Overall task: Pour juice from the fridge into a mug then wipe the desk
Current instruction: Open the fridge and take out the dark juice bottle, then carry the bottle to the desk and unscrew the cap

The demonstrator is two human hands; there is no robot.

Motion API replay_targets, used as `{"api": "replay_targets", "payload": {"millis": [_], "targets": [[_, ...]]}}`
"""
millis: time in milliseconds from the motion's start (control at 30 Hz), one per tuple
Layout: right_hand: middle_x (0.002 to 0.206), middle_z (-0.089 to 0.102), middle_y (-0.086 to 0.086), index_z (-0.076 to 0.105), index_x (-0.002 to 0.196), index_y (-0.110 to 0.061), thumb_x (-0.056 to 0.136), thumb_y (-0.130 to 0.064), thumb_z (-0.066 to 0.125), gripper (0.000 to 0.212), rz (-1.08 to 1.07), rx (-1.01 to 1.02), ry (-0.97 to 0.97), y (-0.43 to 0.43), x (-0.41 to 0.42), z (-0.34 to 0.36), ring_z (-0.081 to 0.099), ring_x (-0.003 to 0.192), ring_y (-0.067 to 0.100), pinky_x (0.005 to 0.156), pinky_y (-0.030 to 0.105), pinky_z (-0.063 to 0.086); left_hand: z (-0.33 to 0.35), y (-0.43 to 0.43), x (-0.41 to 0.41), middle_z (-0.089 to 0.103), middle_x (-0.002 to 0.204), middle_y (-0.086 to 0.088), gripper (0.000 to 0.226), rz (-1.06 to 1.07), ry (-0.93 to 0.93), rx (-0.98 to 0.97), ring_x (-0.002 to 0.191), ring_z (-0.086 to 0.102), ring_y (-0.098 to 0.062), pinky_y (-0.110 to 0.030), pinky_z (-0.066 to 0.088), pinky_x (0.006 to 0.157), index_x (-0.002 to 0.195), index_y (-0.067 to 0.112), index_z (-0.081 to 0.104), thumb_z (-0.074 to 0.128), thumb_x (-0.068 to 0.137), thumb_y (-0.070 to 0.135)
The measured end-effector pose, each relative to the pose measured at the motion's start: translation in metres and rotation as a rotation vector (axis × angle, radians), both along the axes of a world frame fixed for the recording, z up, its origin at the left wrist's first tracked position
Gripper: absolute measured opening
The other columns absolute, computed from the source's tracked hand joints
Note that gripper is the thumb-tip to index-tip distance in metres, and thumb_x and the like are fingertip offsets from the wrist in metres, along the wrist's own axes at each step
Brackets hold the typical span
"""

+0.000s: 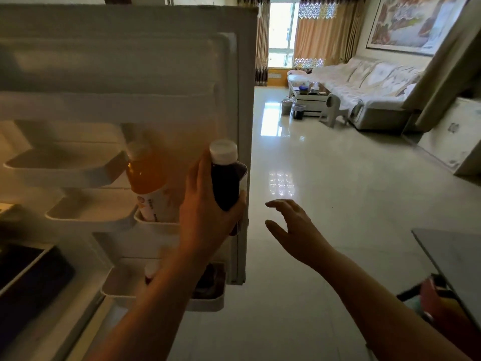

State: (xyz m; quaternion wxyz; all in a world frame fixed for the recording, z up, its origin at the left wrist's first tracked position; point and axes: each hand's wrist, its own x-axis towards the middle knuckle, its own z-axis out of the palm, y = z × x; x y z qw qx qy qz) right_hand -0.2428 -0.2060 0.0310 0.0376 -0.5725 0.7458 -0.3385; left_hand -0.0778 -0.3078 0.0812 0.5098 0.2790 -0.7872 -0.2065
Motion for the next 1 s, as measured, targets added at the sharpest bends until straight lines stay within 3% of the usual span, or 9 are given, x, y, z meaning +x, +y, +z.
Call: {"api": "replay_targets", "payload": {"millis": [133, 333, 500, 633, 833, 1000], "targets": [[0.134, 0.047, 0.001, 0.047, 0.130, -0.023, 0.090, -0.035, 0.055, 0.042, 0.012, 0.032, -0.006, 0.023, -0.039, -0.007, 0.046, 0.121, 0.019, 0.102, 0.039, 0.040, -0.014, 0.017, -0.029, 0.037, 0.140, -0.013, 0.087, -0.090, -0.148, -0.098, 0.125, 0.042, -0.023, -0.028, 0.042, 0.097, 0.144, 0.019, 0.022, 0.076, 0.076, 0.027], [0.129, 0.049, -0.001, 0.049, 0.127, -0.026, 0.089, -0.035, 0.056, 0.039, 0.041, 0.080, -0.023, 0.056, -0.117, -0.025, 0.047, 0.118, 0.016, 0.100, 0.040, 0.041, -0.036, 0.054, -0.087, 0.030, 0.139, -0.005, 0.096, -0.015, -0.311, -0.216, 0.120, 0.044, -0.027, -0.031, 0.039, 0.093, 0.146, 0.020, 0.017, 0.078, 0.072, 0.025], [0.128, 0.050, -0.002, 0.050, 0.125, -0.025, 0.089, -0.032, 0.057, 0.037, 0.096, 0.147, -0.042, 0.071, -0.180, -0.040, 0.047, 0.117, 0.014, 0.100, 0.037, 0.040, -0.074, 0.061, -0.146, 0.035, 0.141, -0.005, 0.092, 0.007, -0.380, -0.089, 0.123, 0.045, -0.025, -0.040, 0.052, 0.089, 0.148, 0.025, 0.015, 0.072, 0.076, 0.031], [0.128, 0.049, -0.002, 0.050, 0.124, -0.025, 0.090, -0.033, 0.055, 0.036, 0.132, 0.207, -0.052, 0.065, -0.216, -0.048, 0.046, 0.118, 0.015, 0.100, 0.038, 0.041, -0.096, 0.063, -0.182, 0.037, 0.140, -0.004, 0.096, 0.027, -0.418, 0.002, 0.123, 0.045, -0.023, -0.026, 0.043, 0.089, 0.147, 0.029, 0.013, 0.075, 0.075, 0.029], [0.132, 0.048, 0.000, 0.049, 0.125, -0.025, 0.091, -0.034, 0.053, 0.036, 0.194, 0.268, -0.024, 0.020, -0.258, -0.059, 0.044, 0.122, 0.018, 0.104, 0.038, 0.038, -0.117, 0.033, -0.226, 0.041, 0.139, -0.006, 0.092, 0.062, -0.431, 0.049, 0.123, 0.046, -0.022, -0.024, 0.038, 0.094, 0.146, 0.024, 0.018, 0.076, 0.075, 0.025], [0.133, 0.046, -0.002, 0.048, 0.127, -0.025, 0.091, -0.034, 0.051, 0.037, 0.242, 0.303, -0.022, -0.046, -0.294, -0.069, 0.042, 0.124, 0.017, 0.106, 0.036, 0.035, -0.133, -0.022, -0.255, 0.038, 0.140, -0.006, 0.095, 0.125, -0.377, 0.104, 0.125, 0.045, -0.026, -0.035, 0.049, 0.092, 0.149, 0.024, 0.014, 0.075, 0.076, 0.024]]}}
